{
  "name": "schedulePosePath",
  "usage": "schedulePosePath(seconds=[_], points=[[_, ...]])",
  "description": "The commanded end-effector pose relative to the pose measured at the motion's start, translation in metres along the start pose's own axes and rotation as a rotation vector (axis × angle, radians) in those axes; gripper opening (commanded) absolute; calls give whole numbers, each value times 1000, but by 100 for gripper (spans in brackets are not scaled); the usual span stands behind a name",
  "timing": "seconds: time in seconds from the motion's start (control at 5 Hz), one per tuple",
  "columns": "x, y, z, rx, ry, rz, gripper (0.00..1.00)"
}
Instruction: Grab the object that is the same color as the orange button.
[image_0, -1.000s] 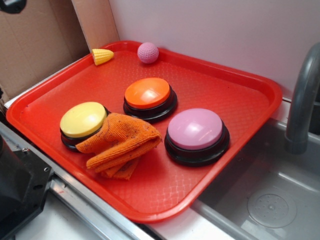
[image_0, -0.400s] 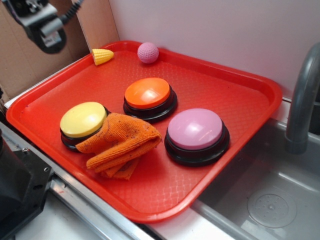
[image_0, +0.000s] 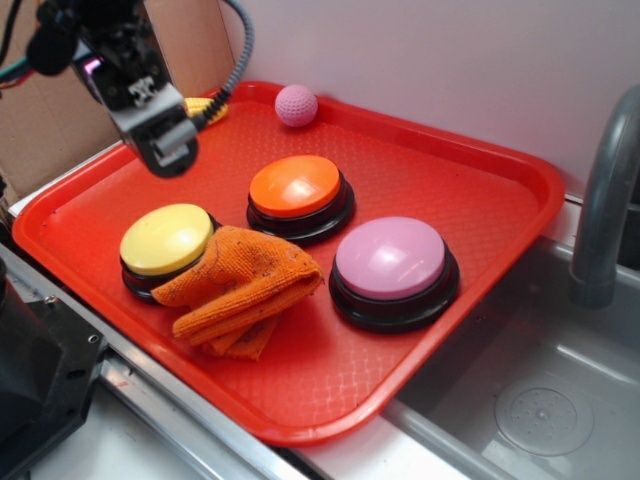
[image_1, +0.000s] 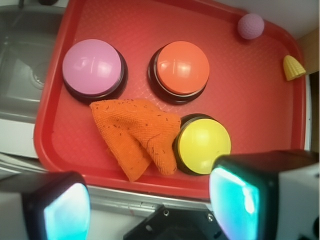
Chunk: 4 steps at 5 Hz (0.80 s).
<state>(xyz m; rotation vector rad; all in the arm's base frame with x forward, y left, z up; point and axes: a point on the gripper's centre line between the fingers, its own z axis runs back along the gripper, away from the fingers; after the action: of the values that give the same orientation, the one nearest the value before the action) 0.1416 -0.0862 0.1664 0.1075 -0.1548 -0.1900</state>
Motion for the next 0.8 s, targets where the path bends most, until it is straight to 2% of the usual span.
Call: schedulePosePath(seconds=[0.0,0.4,0.6], points=[[0,-17,-32,71,29,29,100],[0,-15,-76,147,62,72,100],[3,-13,-94,199,98,107,100]])
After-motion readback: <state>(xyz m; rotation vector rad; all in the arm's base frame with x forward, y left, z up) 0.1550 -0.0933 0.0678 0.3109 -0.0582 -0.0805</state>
